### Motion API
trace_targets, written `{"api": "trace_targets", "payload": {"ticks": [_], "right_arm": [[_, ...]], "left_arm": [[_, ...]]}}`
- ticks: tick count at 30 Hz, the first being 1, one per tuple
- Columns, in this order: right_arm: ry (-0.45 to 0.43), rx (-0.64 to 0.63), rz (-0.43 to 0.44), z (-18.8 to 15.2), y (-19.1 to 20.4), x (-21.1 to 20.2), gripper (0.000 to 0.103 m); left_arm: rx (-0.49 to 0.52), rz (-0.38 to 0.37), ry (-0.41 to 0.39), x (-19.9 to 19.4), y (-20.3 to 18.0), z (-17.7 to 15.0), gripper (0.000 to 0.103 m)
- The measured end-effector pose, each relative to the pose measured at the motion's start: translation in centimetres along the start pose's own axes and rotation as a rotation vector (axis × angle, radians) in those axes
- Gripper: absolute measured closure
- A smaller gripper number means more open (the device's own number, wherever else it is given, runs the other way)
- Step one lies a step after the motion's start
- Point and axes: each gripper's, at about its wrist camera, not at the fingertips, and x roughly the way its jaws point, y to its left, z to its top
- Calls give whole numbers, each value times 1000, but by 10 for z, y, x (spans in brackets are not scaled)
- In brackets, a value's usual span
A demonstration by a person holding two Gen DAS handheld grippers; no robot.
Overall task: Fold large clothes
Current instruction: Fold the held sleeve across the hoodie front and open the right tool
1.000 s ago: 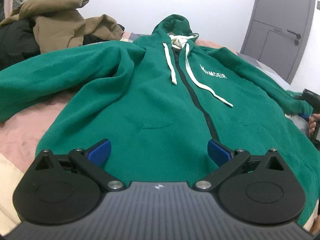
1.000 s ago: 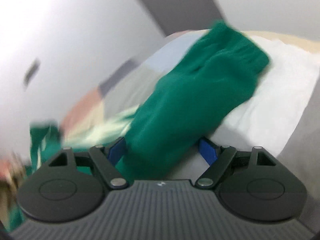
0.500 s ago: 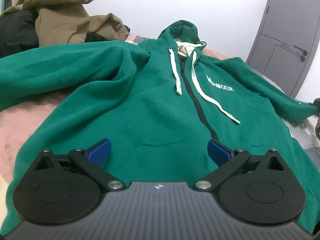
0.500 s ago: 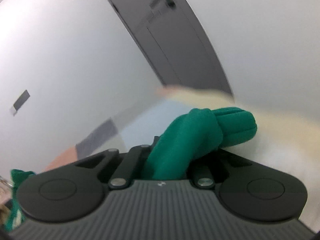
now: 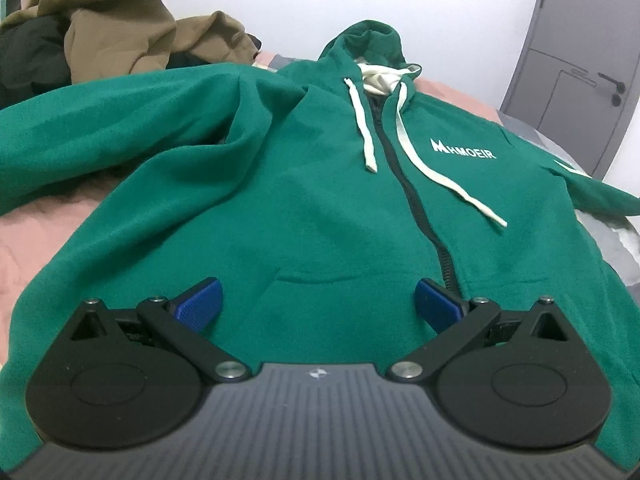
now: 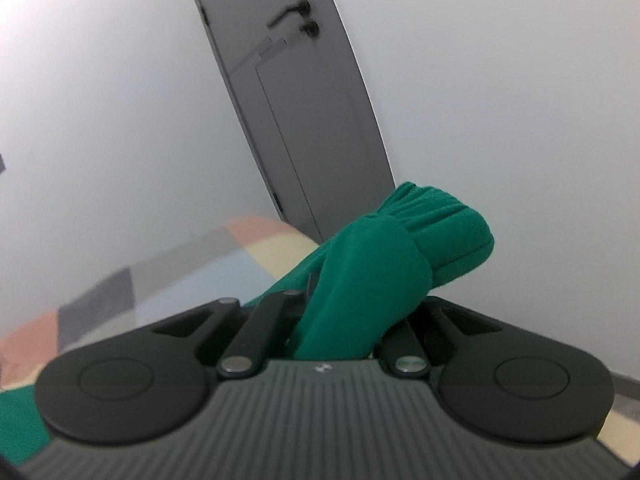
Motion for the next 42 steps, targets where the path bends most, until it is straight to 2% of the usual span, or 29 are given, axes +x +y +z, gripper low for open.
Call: {"api": "trace_targets", "payload": {"ticks": [3, 7, 12, 15, 20, 25, 27, 32, 35, 42], "right_arm": [[-36, -28, 12, 4, 11, -3, 95], [-109, -131, 71, 28, 50, -30, 95], [-227, -315, 220, 68, 119, -96, 95], [-310, -416, 318, 84, 163, -150, 95], [-397, -562, 488, 78, 243, -235, 94], [-422, -667, 668, 35, 308, -317, 93], [-407, -713, 703, 11, 329, -342, 93], [-307, -828, 789, -59, 369, -388, 93], [-254, -876, 834, -110, 378, -415, 92], [-36, -933, 867, -216, 374, -426, 92]], "left_arm": [[-5, 9, 1, 1, 0, 1, 0], [-32, 26, 0, 0, 0, 7, 0], [-39, 36, -19, -11, 5, 13, 0], [-38, 36, -41, -24, 9, 16, 0], [-51, 35, -88, -46, 20, 20, 0], [-76, 27, -124, -64, 38, 17, 0], [-101, 15, -128, -69, 46, 17, 0], [-157, -30, -162, -84, 64, 19, 0], [-183, -42, -187, -91, 71, 20, 0], [-217, -86, -213, -96, 84, 20, 0]]}}
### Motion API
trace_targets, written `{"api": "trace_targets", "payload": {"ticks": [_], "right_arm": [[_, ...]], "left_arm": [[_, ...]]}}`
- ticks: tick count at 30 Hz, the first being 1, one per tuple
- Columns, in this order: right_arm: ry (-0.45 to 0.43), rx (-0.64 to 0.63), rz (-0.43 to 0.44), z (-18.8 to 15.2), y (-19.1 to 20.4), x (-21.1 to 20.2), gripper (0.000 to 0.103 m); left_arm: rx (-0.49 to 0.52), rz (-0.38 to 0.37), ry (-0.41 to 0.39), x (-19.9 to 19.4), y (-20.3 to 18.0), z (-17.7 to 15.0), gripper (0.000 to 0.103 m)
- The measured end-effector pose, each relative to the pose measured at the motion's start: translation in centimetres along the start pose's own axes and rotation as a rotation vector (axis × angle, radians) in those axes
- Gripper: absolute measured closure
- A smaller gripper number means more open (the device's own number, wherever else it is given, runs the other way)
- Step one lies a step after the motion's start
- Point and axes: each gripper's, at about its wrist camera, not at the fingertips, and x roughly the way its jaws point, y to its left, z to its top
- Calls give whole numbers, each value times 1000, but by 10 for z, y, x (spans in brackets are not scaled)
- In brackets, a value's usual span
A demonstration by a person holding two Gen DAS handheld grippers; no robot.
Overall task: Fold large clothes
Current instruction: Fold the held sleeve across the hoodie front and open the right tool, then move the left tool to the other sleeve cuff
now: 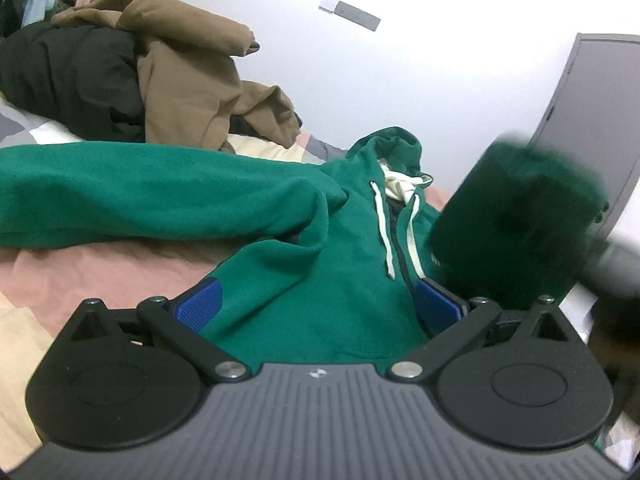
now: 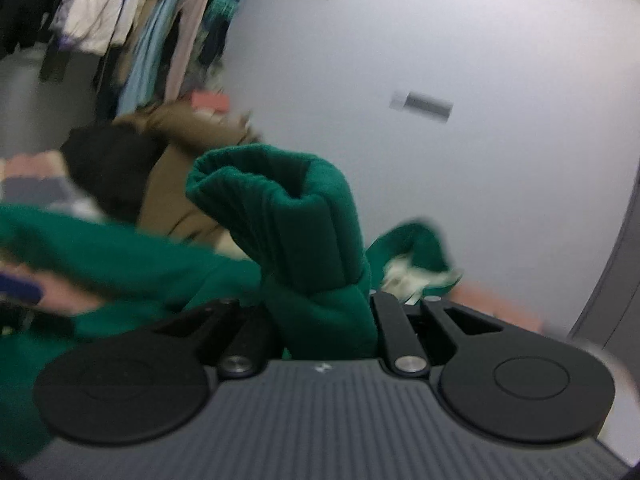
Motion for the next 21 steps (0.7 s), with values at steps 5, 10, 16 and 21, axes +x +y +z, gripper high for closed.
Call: {"api": "trace_targets", "payload": {"ticks": [5, 10, 16, 21], "right_arm": [[155, -1, 88, -42, 35, 8, 83], [251, 24, 182, -55, 55, 8, 31], [298, 136, 285, -65, 52, -33, 28], [289, 251, 308, -68, 33, -67, 28]], "left_arm": [[78, -19, -46, -5, -5, -3, 0], [80, -42, -40, -2, -7, -3, 0], [102, -69, -14, -2, -14, -4, 0], [138, -79, 7, -5, -25, -9, 0]]}}
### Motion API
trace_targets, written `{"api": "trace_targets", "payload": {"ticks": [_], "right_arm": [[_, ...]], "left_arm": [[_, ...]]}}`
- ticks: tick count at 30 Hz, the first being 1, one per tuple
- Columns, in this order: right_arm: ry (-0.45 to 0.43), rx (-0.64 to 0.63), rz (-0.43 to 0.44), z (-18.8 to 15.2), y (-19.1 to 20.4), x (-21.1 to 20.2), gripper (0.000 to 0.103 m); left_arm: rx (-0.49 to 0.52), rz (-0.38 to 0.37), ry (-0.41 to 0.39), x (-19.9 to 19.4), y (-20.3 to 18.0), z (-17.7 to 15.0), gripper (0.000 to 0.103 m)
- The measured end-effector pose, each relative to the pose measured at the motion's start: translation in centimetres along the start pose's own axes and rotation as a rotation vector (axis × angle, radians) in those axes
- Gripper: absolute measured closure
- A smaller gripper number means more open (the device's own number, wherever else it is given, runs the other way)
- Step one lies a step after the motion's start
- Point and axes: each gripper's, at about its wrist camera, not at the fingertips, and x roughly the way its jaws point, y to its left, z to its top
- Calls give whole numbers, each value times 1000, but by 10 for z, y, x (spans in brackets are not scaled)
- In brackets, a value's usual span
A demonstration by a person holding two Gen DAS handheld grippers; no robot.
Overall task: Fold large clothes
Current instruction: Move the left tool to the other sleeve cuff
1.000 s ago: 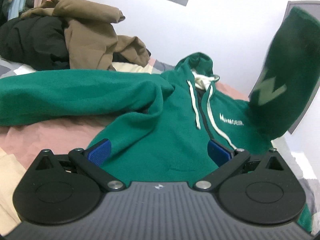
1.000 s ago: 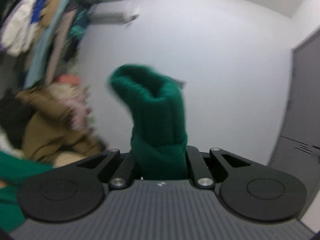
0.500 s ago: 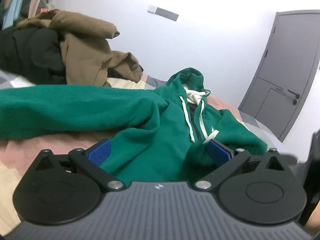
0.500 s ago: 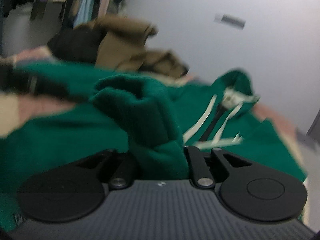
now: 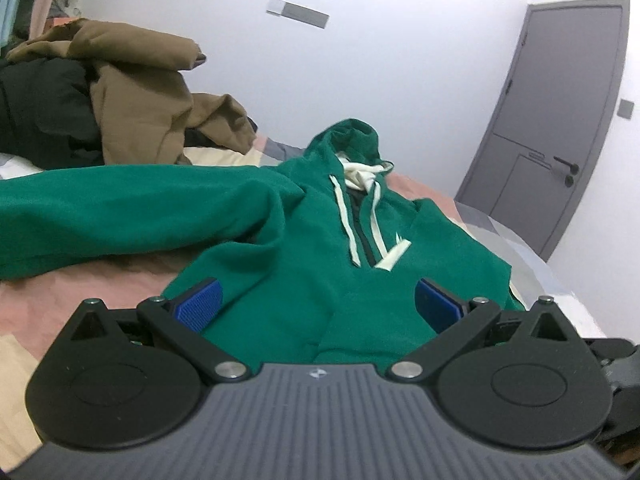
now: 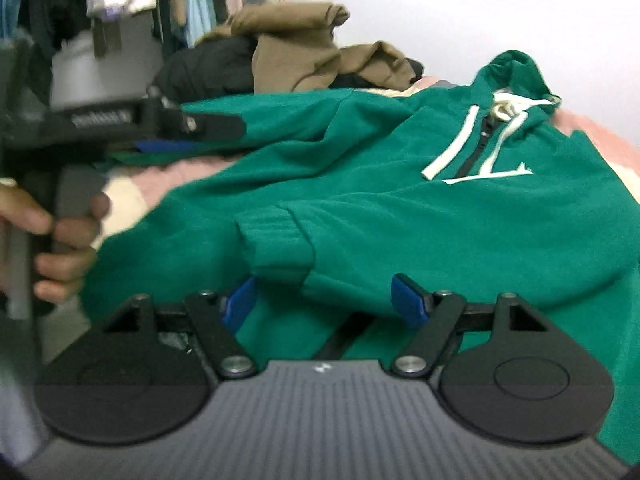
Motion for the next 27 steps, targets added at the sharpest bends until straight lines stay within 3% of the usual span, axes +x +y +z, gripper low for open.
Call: {"api": "trace_targets", "payload": {"ticks": [7, 13, 18, 25, 27], "right_arm": [[-113, 221, -77, 10, -34, -12, 28], [-149, 278, -134, 12, -53, 11, 30], [-129, 282, -168, 11, -61, 32, 37], [7, 276, -216, 1, -71, 70, 42], [11, 267, -218, -3, -70, 74, 42]], "left_arm": [[78, -12, 57, 8, -22, -15, 0], [123, 12, 110, 30, -31, -27, 0], [135, 20, 148, 45, -31, -34, 0], [141, 30, 193, 59, -31, -41, 0], [136, 34, 206, 62, -29, -43, 0]]}}
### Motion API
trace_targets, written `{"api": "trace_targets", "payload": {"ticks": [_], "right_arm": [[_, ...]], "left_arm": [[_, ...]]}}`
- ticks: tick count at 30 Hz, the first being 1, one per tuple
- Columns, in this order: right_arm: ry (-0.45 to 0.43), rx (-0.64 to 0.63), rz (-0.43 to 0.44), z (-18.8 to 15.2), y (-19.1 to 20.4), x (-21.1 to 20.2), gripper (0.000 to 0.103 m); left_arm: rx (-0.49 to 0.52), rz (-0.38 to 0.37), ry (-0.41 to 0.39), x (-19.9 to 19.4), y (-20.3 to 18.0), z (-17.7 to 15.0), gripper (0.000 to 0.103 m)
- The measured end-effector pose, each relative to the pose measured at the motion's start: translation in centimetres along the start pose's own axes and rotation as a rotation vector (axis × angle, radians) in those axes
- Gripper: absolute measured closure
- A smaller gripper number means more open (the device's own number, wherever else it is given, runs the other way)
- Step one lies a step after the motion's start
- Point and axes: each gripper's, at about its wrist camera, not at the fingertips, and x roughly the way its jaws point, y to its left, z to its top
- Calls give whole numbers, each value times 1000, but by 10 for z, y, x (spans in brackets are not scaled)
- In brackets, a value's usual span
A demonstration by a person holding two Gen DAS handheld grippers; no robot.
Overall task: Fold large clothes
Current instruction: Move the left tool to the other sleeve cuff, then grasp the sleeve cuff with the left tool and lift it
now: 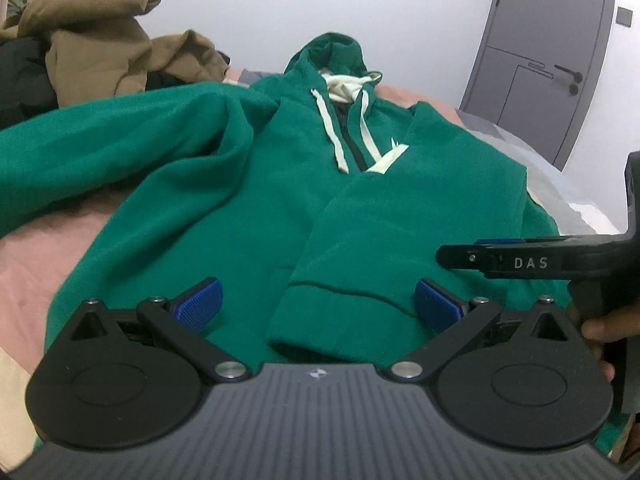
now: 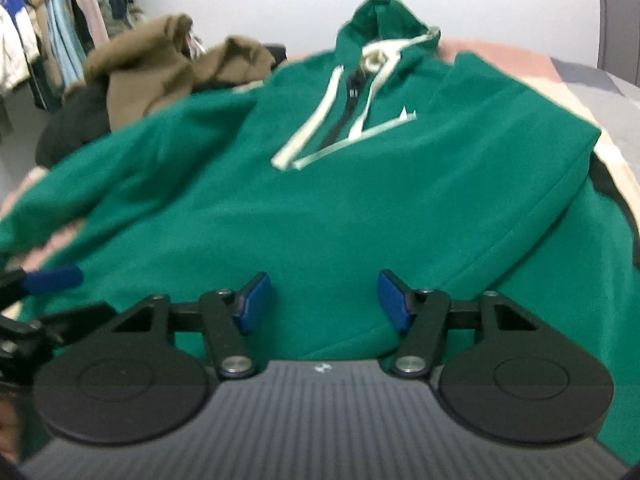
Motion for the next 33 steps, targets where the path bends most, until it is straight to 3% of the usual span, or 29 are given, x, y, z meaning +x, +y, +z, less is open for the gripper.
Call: {"api": "trace_targets", "payload": {"ticks": [6, 10, 17, 23, 28, 33], "right_arm": [[-1, 10, 4, 0, -2, -1, 41], [0, 4, -4, 0, 0, -2, 41], [7, -12, -18, 1, 3, -4, 41], [6, -19, -26, 0, 4, -5, 41], [6, -22, -28, -1, 5, -5, 41], [3, -19, -27, -2, 4, -5, 41]], "left_arm": [[-44, 37, -58, -10, 8, 6, 0], [-147, 78, -139, -28, 30, 17, 0], [-511, 190, -225, -56, 110, 24, 0], [-844, 215, -287, -75, 180, 14, 0], [-1049, 237, -383, -92, 222, 1, 0], [-1190, 282, -416, -96, 258, -10, 0]]}}
